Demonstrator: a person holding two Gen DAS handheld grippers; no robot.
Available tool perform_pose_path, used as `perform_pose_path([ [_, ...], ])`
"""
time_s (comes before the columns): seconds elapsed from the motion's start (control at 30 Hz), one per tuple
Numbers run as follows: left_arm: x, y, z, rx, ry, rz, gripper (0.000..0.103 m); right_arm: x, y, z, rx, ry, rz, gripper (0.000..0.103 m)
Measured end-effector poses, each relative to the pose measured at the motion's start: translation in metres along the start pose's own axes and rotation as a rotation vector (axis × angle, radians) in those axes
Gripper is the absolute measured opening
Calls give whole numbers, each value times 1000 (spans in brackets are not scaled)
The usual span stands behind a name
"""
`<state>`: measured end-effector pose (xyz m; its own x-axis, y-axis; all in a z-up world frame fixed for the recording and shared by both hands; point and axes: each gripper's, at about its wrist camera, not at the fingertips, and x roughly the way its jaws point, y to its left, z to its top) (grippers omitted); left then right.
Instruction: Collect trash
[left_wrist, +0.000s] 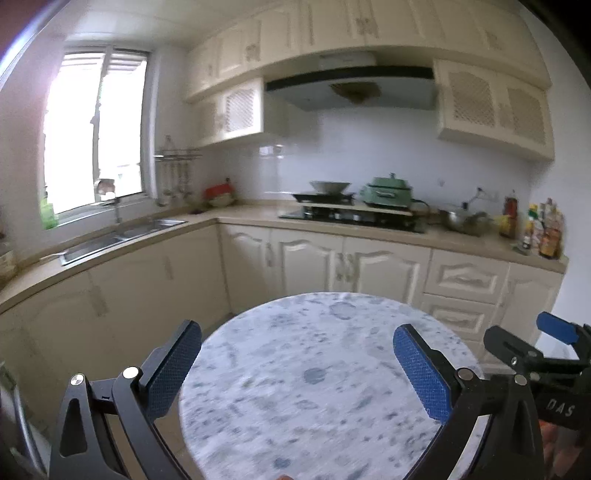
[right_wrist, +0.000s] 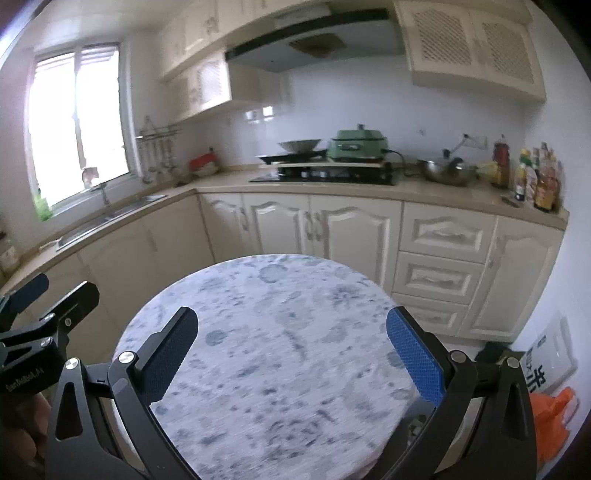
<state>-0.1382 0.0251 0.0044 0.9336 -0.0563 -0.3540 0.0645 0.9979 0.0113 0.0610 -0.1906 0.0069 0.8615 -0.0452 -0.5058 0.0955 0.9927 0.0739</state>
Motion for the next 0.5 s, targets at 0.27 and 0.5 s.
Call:
perform_pose_path([
  [0.27,-32,-19,-22,-7,3,14,102,-28,20,-25,-29,-22,5,103],
  [0.5,-73,-23,-31,-5,-29,-8,102,-47,18,-31,-15,-46,1,103],
])
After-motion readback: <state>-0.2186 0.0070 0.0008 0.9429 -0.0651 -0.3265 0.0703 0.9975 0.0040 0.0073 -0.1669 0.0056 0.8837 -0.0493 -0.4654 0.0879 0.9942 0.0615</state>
